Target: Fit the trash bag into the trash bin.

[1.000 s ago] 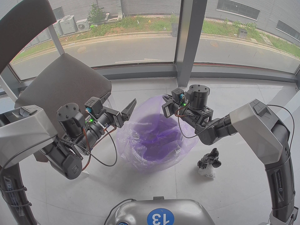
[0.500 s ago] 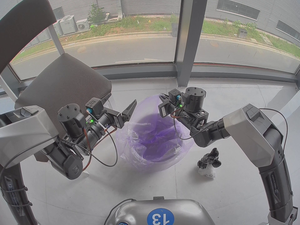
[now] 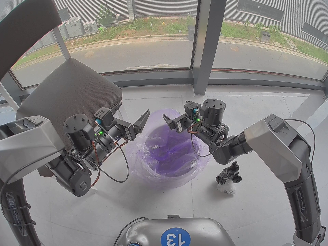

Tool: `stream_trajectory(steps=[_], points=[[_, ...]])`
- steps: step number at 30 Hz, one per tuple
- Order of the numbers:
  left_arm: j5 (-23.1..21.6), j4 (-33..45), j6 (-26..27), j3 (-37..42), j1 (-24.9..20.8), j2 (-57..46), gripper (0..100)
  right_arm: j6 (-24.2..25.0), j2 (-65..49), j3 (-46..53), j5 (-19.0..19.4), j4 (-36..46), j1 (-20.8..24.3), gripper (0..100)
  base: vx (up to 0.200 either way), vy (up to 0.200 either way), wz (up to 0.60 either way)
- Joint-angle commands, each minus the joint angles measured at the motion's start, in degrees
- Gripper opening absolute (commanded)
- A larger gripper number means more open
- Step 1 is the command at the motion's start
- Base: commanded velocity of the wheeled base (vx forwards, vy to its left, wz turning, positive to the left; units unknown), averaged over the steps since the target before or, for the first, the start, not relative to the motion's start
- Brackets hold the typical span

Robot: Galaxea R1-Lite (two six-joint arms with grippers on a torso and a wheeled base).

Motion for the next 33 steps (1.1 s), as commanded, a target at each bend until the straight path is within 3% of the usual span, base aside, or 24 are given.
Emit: stream_trajectory(steps=[1, 7, 11, 14, 18, 24, 33], points=[[0.2, -0.9, 1.5, -0.7, -0.1, 1.6, 100, -0.4, -6.1, 5.9, 0.3, 1.4, -0.6, 100, 0.000, 0.000, 0.00], [0.7, 0.4, 6.6, 0.5, 0.0, 4.6, 100, -0.5, -10.2, 11.8, 0.2, 2.2, -1.9, 100, 0.000, 0.000, 0.00], [1.2, 6.3, 9.6, 3.2, 0.0, 4.7, 100, -0.5, -14.0, 17.9, 0.0, 4.0, -2.3, 100, 0.000, 0.000, 0.00], [1.6, 11.1, 9.1, 3.2, 0.0, 3.8, 100, -0.5, -15.1, 19.7, -0.7, 4.1, -2.4, 100, 0.000, 0.000, 0.00], [3.1, 17.3, 4.4, 0.6, 0.0, 3.5, 100, -0.5, -16.4, 20.8, -0.9, 4.2, -3.3, 100, 0.000, 0.000, 0.00], [10.1, 25.1, 2.3, -5.3, 1.1, 5.3, 100, -0.4, -16.4, 20.9, -1.2, 4.7, -3.7, 100, 0.000, 0.000, 0.00], [13.3, 27.2, -0.7, -12.8, 1.4, 12.7, 100, -0.3, -16.4, 20.9, -1.9, 5.5, -3.8, 100, 0.000, 0.000, 0.00]])
